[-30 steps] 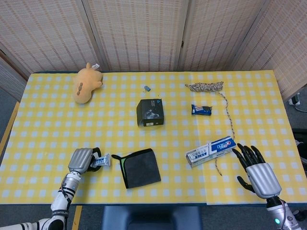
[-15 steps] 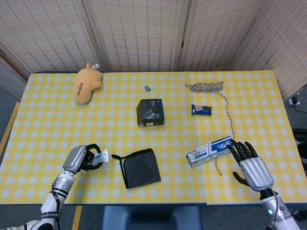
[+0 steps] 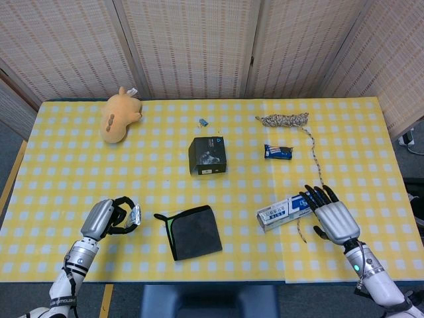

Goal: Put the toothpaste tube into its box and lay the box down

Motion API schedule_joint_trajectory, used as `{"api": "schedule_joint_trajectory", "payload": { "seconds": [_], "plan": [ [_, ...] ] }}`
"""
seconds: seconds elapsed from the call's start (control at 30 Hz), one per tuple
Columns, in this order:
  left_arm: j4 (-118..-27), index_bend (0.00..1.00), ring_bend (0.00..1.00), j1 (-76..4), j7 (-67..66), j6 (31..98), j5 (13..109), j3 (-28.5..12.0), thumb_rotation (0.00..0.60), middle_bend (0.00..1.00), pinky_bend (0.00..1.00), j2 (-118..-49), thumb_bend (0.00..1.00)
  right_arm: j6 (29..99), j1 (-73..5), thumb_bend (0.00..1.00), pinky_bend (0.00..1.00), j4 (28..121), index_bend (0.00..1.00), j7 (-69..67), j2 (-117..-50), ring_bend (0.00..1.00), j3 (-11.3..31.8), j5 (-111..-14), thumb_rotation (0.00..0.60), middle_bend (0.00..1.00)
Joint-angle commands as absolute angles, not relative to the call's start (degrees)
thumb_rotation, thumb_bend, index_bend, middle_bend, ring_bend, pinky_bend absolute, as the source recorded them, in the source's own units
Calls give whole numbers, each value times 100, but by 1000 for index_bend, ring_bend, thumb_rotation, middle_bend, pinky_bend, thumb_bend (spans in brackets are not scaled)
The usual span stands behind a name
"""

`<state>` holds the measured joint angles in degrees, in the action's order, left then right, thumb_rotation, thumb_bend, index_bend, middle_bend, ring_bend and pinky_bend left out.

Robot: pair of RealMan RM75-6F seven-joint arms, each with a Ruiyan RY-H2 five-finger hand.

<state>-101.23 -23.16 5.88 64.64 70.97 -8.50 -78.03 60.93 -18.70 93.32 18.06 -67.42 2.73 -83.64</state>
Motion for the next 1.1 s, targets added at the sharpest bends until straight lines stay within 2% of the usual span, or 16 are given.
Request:
{"api": "schedule_joint_trajectory", "payload": {
  "seconds": [0.03,0.57,0.93,1.1],
  "plan": [
    [-10117,989,1000,-2315,600,6474,7132,-834,600,1000,1000,-7799,552,5803,-2068,334,0,9160,33,1929,-6861,45,337,-8131,600,51],
    [-10117,989,1000,-2303,587,6538,7152,-816,600,1000,1000,-7768,552,4861,-2740,335,0,8581,85,2076,-7401,60,366,-7441,600,77],
    [-10077,989,1000,-2288,591,6564,7146,-803,600,1000,1000,-7773,552,4523,-3023,335,0,8264,109,2035,-7653,71,348,-7089,600,92],
    [-10062,989,1000,-2280,584,6591,7135,-814,600,1000,1000,-7779,552,4644,-3010,335,0,8332,160,2006,-7646,89,241,-7195,600,123]
  ]
}}
